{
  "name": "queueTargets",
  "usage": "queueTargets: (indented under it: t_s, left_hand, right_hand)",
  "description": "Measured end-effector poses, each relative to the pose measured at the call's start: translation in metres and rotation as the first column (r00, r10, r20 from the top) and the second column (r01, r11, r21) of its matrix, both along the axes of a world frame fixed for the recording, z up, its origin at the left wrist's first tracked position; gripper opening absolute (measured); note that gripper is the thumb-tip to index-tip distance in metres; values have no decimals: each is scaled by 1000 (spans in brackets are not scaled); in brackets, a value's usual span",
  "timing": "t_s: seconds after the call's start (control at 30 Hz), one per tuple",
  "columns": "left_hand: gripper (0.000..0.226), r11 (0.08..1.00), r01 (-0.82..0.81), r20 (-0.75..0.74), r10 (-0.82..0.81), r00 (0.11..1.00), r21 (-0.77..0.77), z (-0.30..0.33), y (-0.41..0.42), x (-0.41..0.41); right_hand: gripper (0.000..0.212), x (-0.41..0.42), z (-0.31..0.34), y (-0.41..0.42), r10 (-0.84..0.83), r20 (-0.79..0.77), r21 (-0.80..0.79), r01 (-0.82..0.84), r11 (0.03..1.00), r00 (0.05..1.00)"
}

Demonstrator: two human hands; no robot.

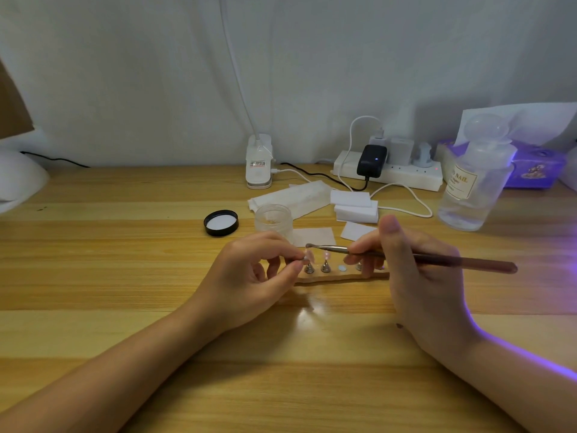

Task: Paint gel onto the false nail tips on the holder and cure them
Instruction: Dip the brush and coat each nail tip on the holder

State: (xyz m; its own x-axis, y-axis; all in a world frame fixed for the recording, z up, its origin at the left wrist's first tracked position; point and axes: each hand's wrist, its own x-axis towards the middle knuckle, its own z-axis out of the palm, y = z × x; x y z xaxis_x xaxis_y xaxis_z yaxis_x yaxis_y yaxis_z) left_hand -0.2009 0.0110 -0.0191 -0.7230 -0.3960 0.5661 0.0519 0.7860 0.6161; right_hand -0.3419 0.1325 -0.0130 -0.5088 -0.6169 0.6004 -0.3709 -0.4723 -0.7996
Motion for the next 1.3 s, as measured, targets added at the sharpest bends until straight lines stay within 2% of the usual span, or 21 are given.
queueTargets:
  t_s: [0.23,0.4,0.5,0.63,0.73,0.87,1.03,1.3]
  left_hand:
    - [17,1000,11,-50,-12,999,-21,0,-1,-1]
    - [12,998,56,-113,-54,992,13,1,-2,0]
    - [9,998,23,-158,-13,987,60,2,-1,-1]
    - [11,995,14,-130,0,991,102,3,-1,0]
    - [8,996,4,-115,7,993,89,3,-1,0]
    - [10,995,6,-121,6,993,99,2,-1,-1]
    - [11,993,17,-122,-3,993,114,1,-2,-1]
    - [10,994,15,-106,-3,994,107,2,-2,-1]
  right_hand:
    - [44,-1,-1,2,10,93,2,-10,1000,996]
    - [39,-6,-1,3,-16,110,-40,21,999,994]
    - [29,-7,2,3,-19,65,-48,23,999,998]
    - [30,-3,3,5,-9,12,-2,9,1000,1000]
    - [23,-2,2,6,-4,-6,-17,4,1000,1000]
    - [29,-1,-2,2,-9,-82,-19,7,1000,997]
    - [38,0,-5,0,12,-275,24,-6,1000,961]
    - [34,0,-7,1,35,-323,58,-17,998,946]
